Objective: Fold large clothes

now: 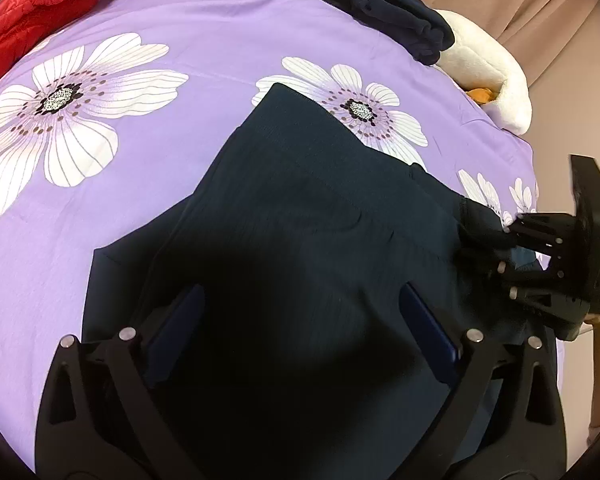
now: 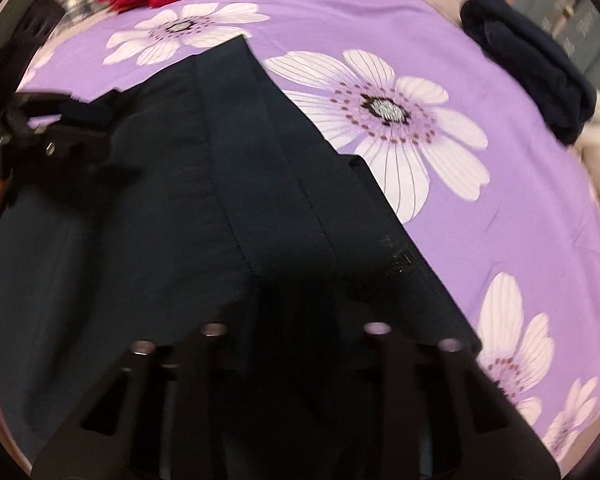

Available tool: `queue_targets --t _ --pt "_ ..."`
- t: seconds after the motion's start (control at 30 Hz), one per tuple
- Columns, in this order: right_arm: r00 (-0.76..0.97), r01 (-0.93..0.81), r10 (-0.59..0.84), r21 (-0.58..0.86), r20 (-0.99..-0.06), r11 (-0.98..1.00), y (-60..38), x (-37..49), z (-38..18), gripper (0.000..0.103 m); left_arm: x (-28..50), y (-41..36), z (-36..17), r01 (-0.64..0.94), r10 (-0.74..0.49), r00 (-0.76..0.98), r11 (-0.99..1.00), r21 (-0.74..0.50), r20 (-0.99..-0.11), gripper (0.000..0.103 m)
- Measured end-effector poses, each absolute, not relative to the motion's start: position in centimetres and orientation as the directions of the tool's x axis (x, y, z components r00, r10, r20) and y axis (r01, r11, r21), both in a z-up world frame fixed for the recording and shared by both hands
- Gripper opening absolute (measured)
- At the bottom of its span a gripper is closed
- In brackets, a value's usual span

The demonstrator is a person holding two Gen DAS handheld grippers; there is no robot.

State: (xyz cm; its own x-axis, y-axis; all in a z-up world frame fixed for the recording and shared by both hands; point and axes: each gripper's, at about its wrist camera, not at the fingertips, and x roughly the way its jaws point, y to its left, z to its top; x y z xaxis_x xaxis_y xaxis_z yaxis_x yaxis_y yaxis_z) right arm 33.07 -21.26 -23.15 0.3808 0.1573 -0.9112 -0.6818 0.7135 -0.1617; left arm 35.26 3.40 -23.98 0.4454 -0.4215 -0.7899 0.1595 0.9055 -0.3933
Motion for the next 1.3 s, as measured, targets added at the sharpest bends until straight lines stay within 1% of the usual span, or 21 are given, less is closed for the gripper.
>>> queue_targets --t 0.03,0.13,0.27,0.37,0.5,0.57,0.63,0.7,0.77,0.8,0.93,1.03,1.07,1.17,1.3 --pt "0.432 -0.678 0.111 -0.241 -0.895 0.694 -21.0 32.4 -23.0 0.005 35.3 3.4 -24.0 0.159 -0.422 0.448 0.905 -0.394 -0.788 0.099" --pt "0.543 -0.643 0.045 -0.381 -0.838 0.665 -20.5 31.4 -22.1 0.004 35.3 3.5 -24.0 0.146 -0.424 0.452 0.903 -0.403 -0.785 0.099" --pt "0.648 -0.568 0.002 -0.482 -0.761 0.667 -20.1 31.3 -20.9 0.004 35.4 3.5 -23.8 0.13 -0.421 0.455 0.903 -0.409 -0.784 0.099" --pt "0.676 -0.523 -0.017 -0.496 -0.737 0.693 -19.9 32.3 -20.9 0.004 35.5 3.4 -23.8 0.128 -0.419 0.457 0.904 -0.408 -0.784 0.099" --pt "0.66 -0.44 -0.083 -0.475 -0.746 0.762 -21.0 34.5 -23.4 0.004 35.9 3.4 -23.6 0.122 -0.417 0.453 0.904 -0.409 -0.788 0.099" --pt "0.637 -0.4 -0.091 -0.429 -0.765 0.81 -21.9 35.6 -24.3 0.004 36.2 3.3 -23.3 0.123 -0.414 0.45 0.907 -0.404 -0.791 0.099" --pt "0.621 -0.382 -0.028 -0.334 -0.783 0.862 -22.8 36.1 -23.7 0.004 36.5 3.1 -23.0 0.126 -0.412 0.45 0.908 -0.4 -0.793 0.099" --pt "0.635 -0.36 0.028 -0.264 -0.772 0.895 -23.7 35.8 -22.3 0.004 36.7 2.7 -22.6 0.136 -0.419 0.45 0.905 -0.403 -0.789 0.099" --pt "0.656 -0.317 0.064 -0.198 -0.752 0.928 -25.4 35.4 -20.5 0.009 36.9 2.0 -22.1 0.161 -0.438 0.448 0.897 -0.412 -0.78 0.099" --pt "0.658 -0.305 0.076 -0.174 -0.749 0.936 -26.0 35.2 -19.9 0.009 36.9 1.5 -21.9 0.177 -0.444 0.447 0.895 -0.41 -0.776 0.099" --pt "0.633 -0.356 0.149 -0.114 -0.76 0.927 -27.0 32.5 -18.6 0.009 37.0 -1.8 -21.3 0.276 -0.45 0.442 0.892 -0.359 -0.776 0.099" --pt "0.574 -0.428 0.211 -0.07 -0.791 0.901 -26.6 30.6 -19.6 0.009 37.6 -5.1 -21.6 0.352 -0.438 0.419 0.886 -0.302 -0.796 0.1" --pt "0.56 -0.439 0.211 -0.071 -0.801 0.896 -26.4 30.1 -20.1 0.009 38.1 -6.1 -22.1 0.365 -0.426 0.403 0.887 -0.284 -0.81 0.099" --pt "0.529 -0.429 0.156 -0.104 -0.834 0.897 -26.0 30.8 -22.4 0.009 39.8 -7.5 -24.3 0.339 -0.325 0.399 0.921 -0.191 -0.858 0.099" --pt "0.553 -0.284 0.084 -0.092 -0.829 0.954 -27.5 33.2 -23.5 0.01 41.5 -7.3 -24.4 0.282 -0.293 0.431 0.942 -0.181 -0.853 0.099"
